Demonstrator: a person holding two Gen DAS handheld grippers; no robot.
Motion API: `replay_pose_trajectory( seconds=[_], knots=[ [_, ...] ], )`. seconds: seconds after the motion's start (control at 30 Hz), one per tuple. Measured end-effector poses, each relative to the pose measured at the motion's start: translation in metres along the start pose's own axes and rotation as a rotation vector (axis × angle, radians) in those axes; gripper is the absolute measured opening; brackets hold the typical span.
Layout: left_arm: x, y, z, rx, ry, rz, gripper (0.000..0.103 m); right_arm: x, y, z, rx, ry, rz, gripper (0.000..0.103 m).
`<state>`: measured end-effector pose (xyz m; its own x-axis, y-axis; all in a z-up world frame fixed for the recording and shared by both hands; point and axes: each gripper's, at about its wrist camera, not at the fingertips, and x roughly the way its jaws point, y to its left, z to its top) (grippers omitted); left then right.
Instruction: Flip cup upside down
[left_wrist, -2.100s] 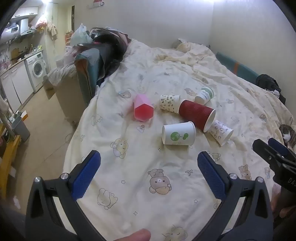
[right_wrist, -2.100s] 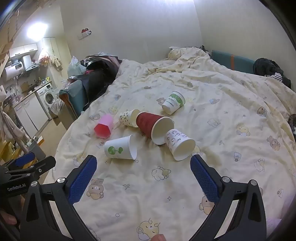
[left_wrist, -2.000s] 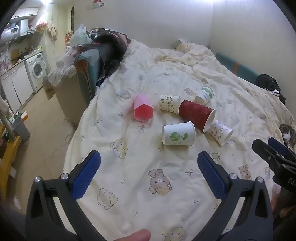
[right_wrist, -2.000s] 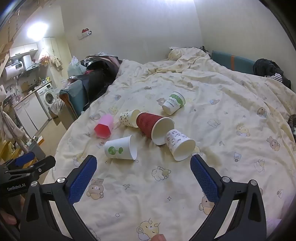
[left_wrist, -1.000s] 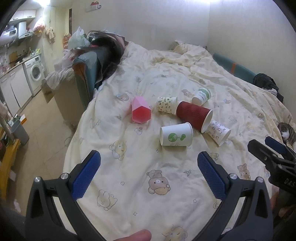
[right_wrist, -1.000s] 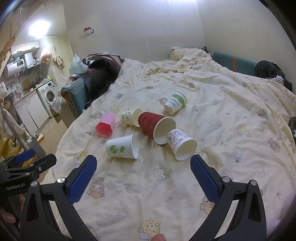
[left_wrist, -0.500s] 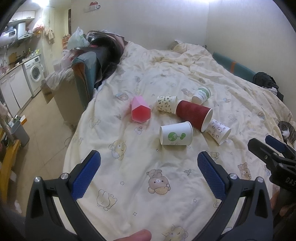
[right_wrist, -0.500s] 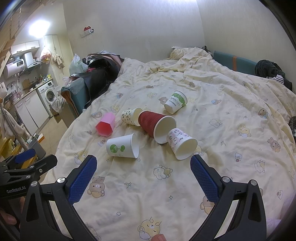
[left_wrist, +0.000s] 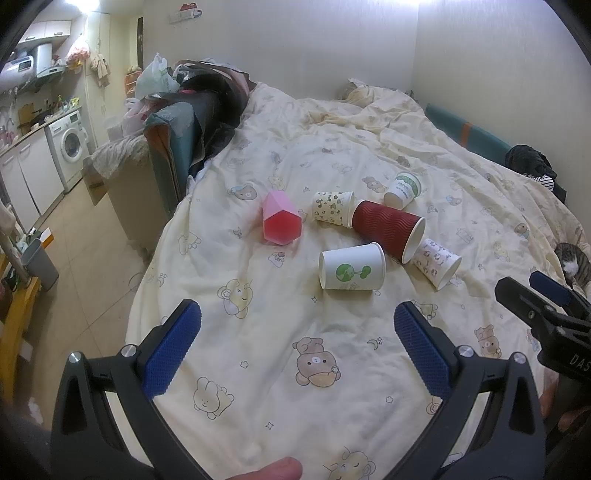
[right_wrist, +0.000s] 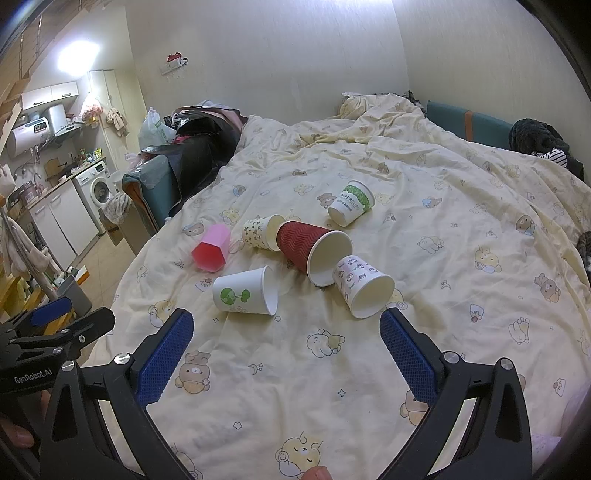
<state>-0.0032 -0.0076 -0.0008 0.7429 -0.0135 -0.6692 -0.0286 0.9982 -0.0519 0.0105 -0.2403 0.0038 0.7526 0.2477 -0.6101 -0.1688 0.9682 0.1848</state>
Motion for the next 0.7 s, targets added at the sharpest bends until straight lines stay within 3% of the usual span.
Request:
replay_pose_trajectory(
  seconds=[0.7],
  knots=[
    [-0.0026,0.0057,0.0026,-0.013,0.0,0.003,0.103,0.0026,-0.0002,-0.0021,-0.004,0.003,0.003,0.103]
  ],
)
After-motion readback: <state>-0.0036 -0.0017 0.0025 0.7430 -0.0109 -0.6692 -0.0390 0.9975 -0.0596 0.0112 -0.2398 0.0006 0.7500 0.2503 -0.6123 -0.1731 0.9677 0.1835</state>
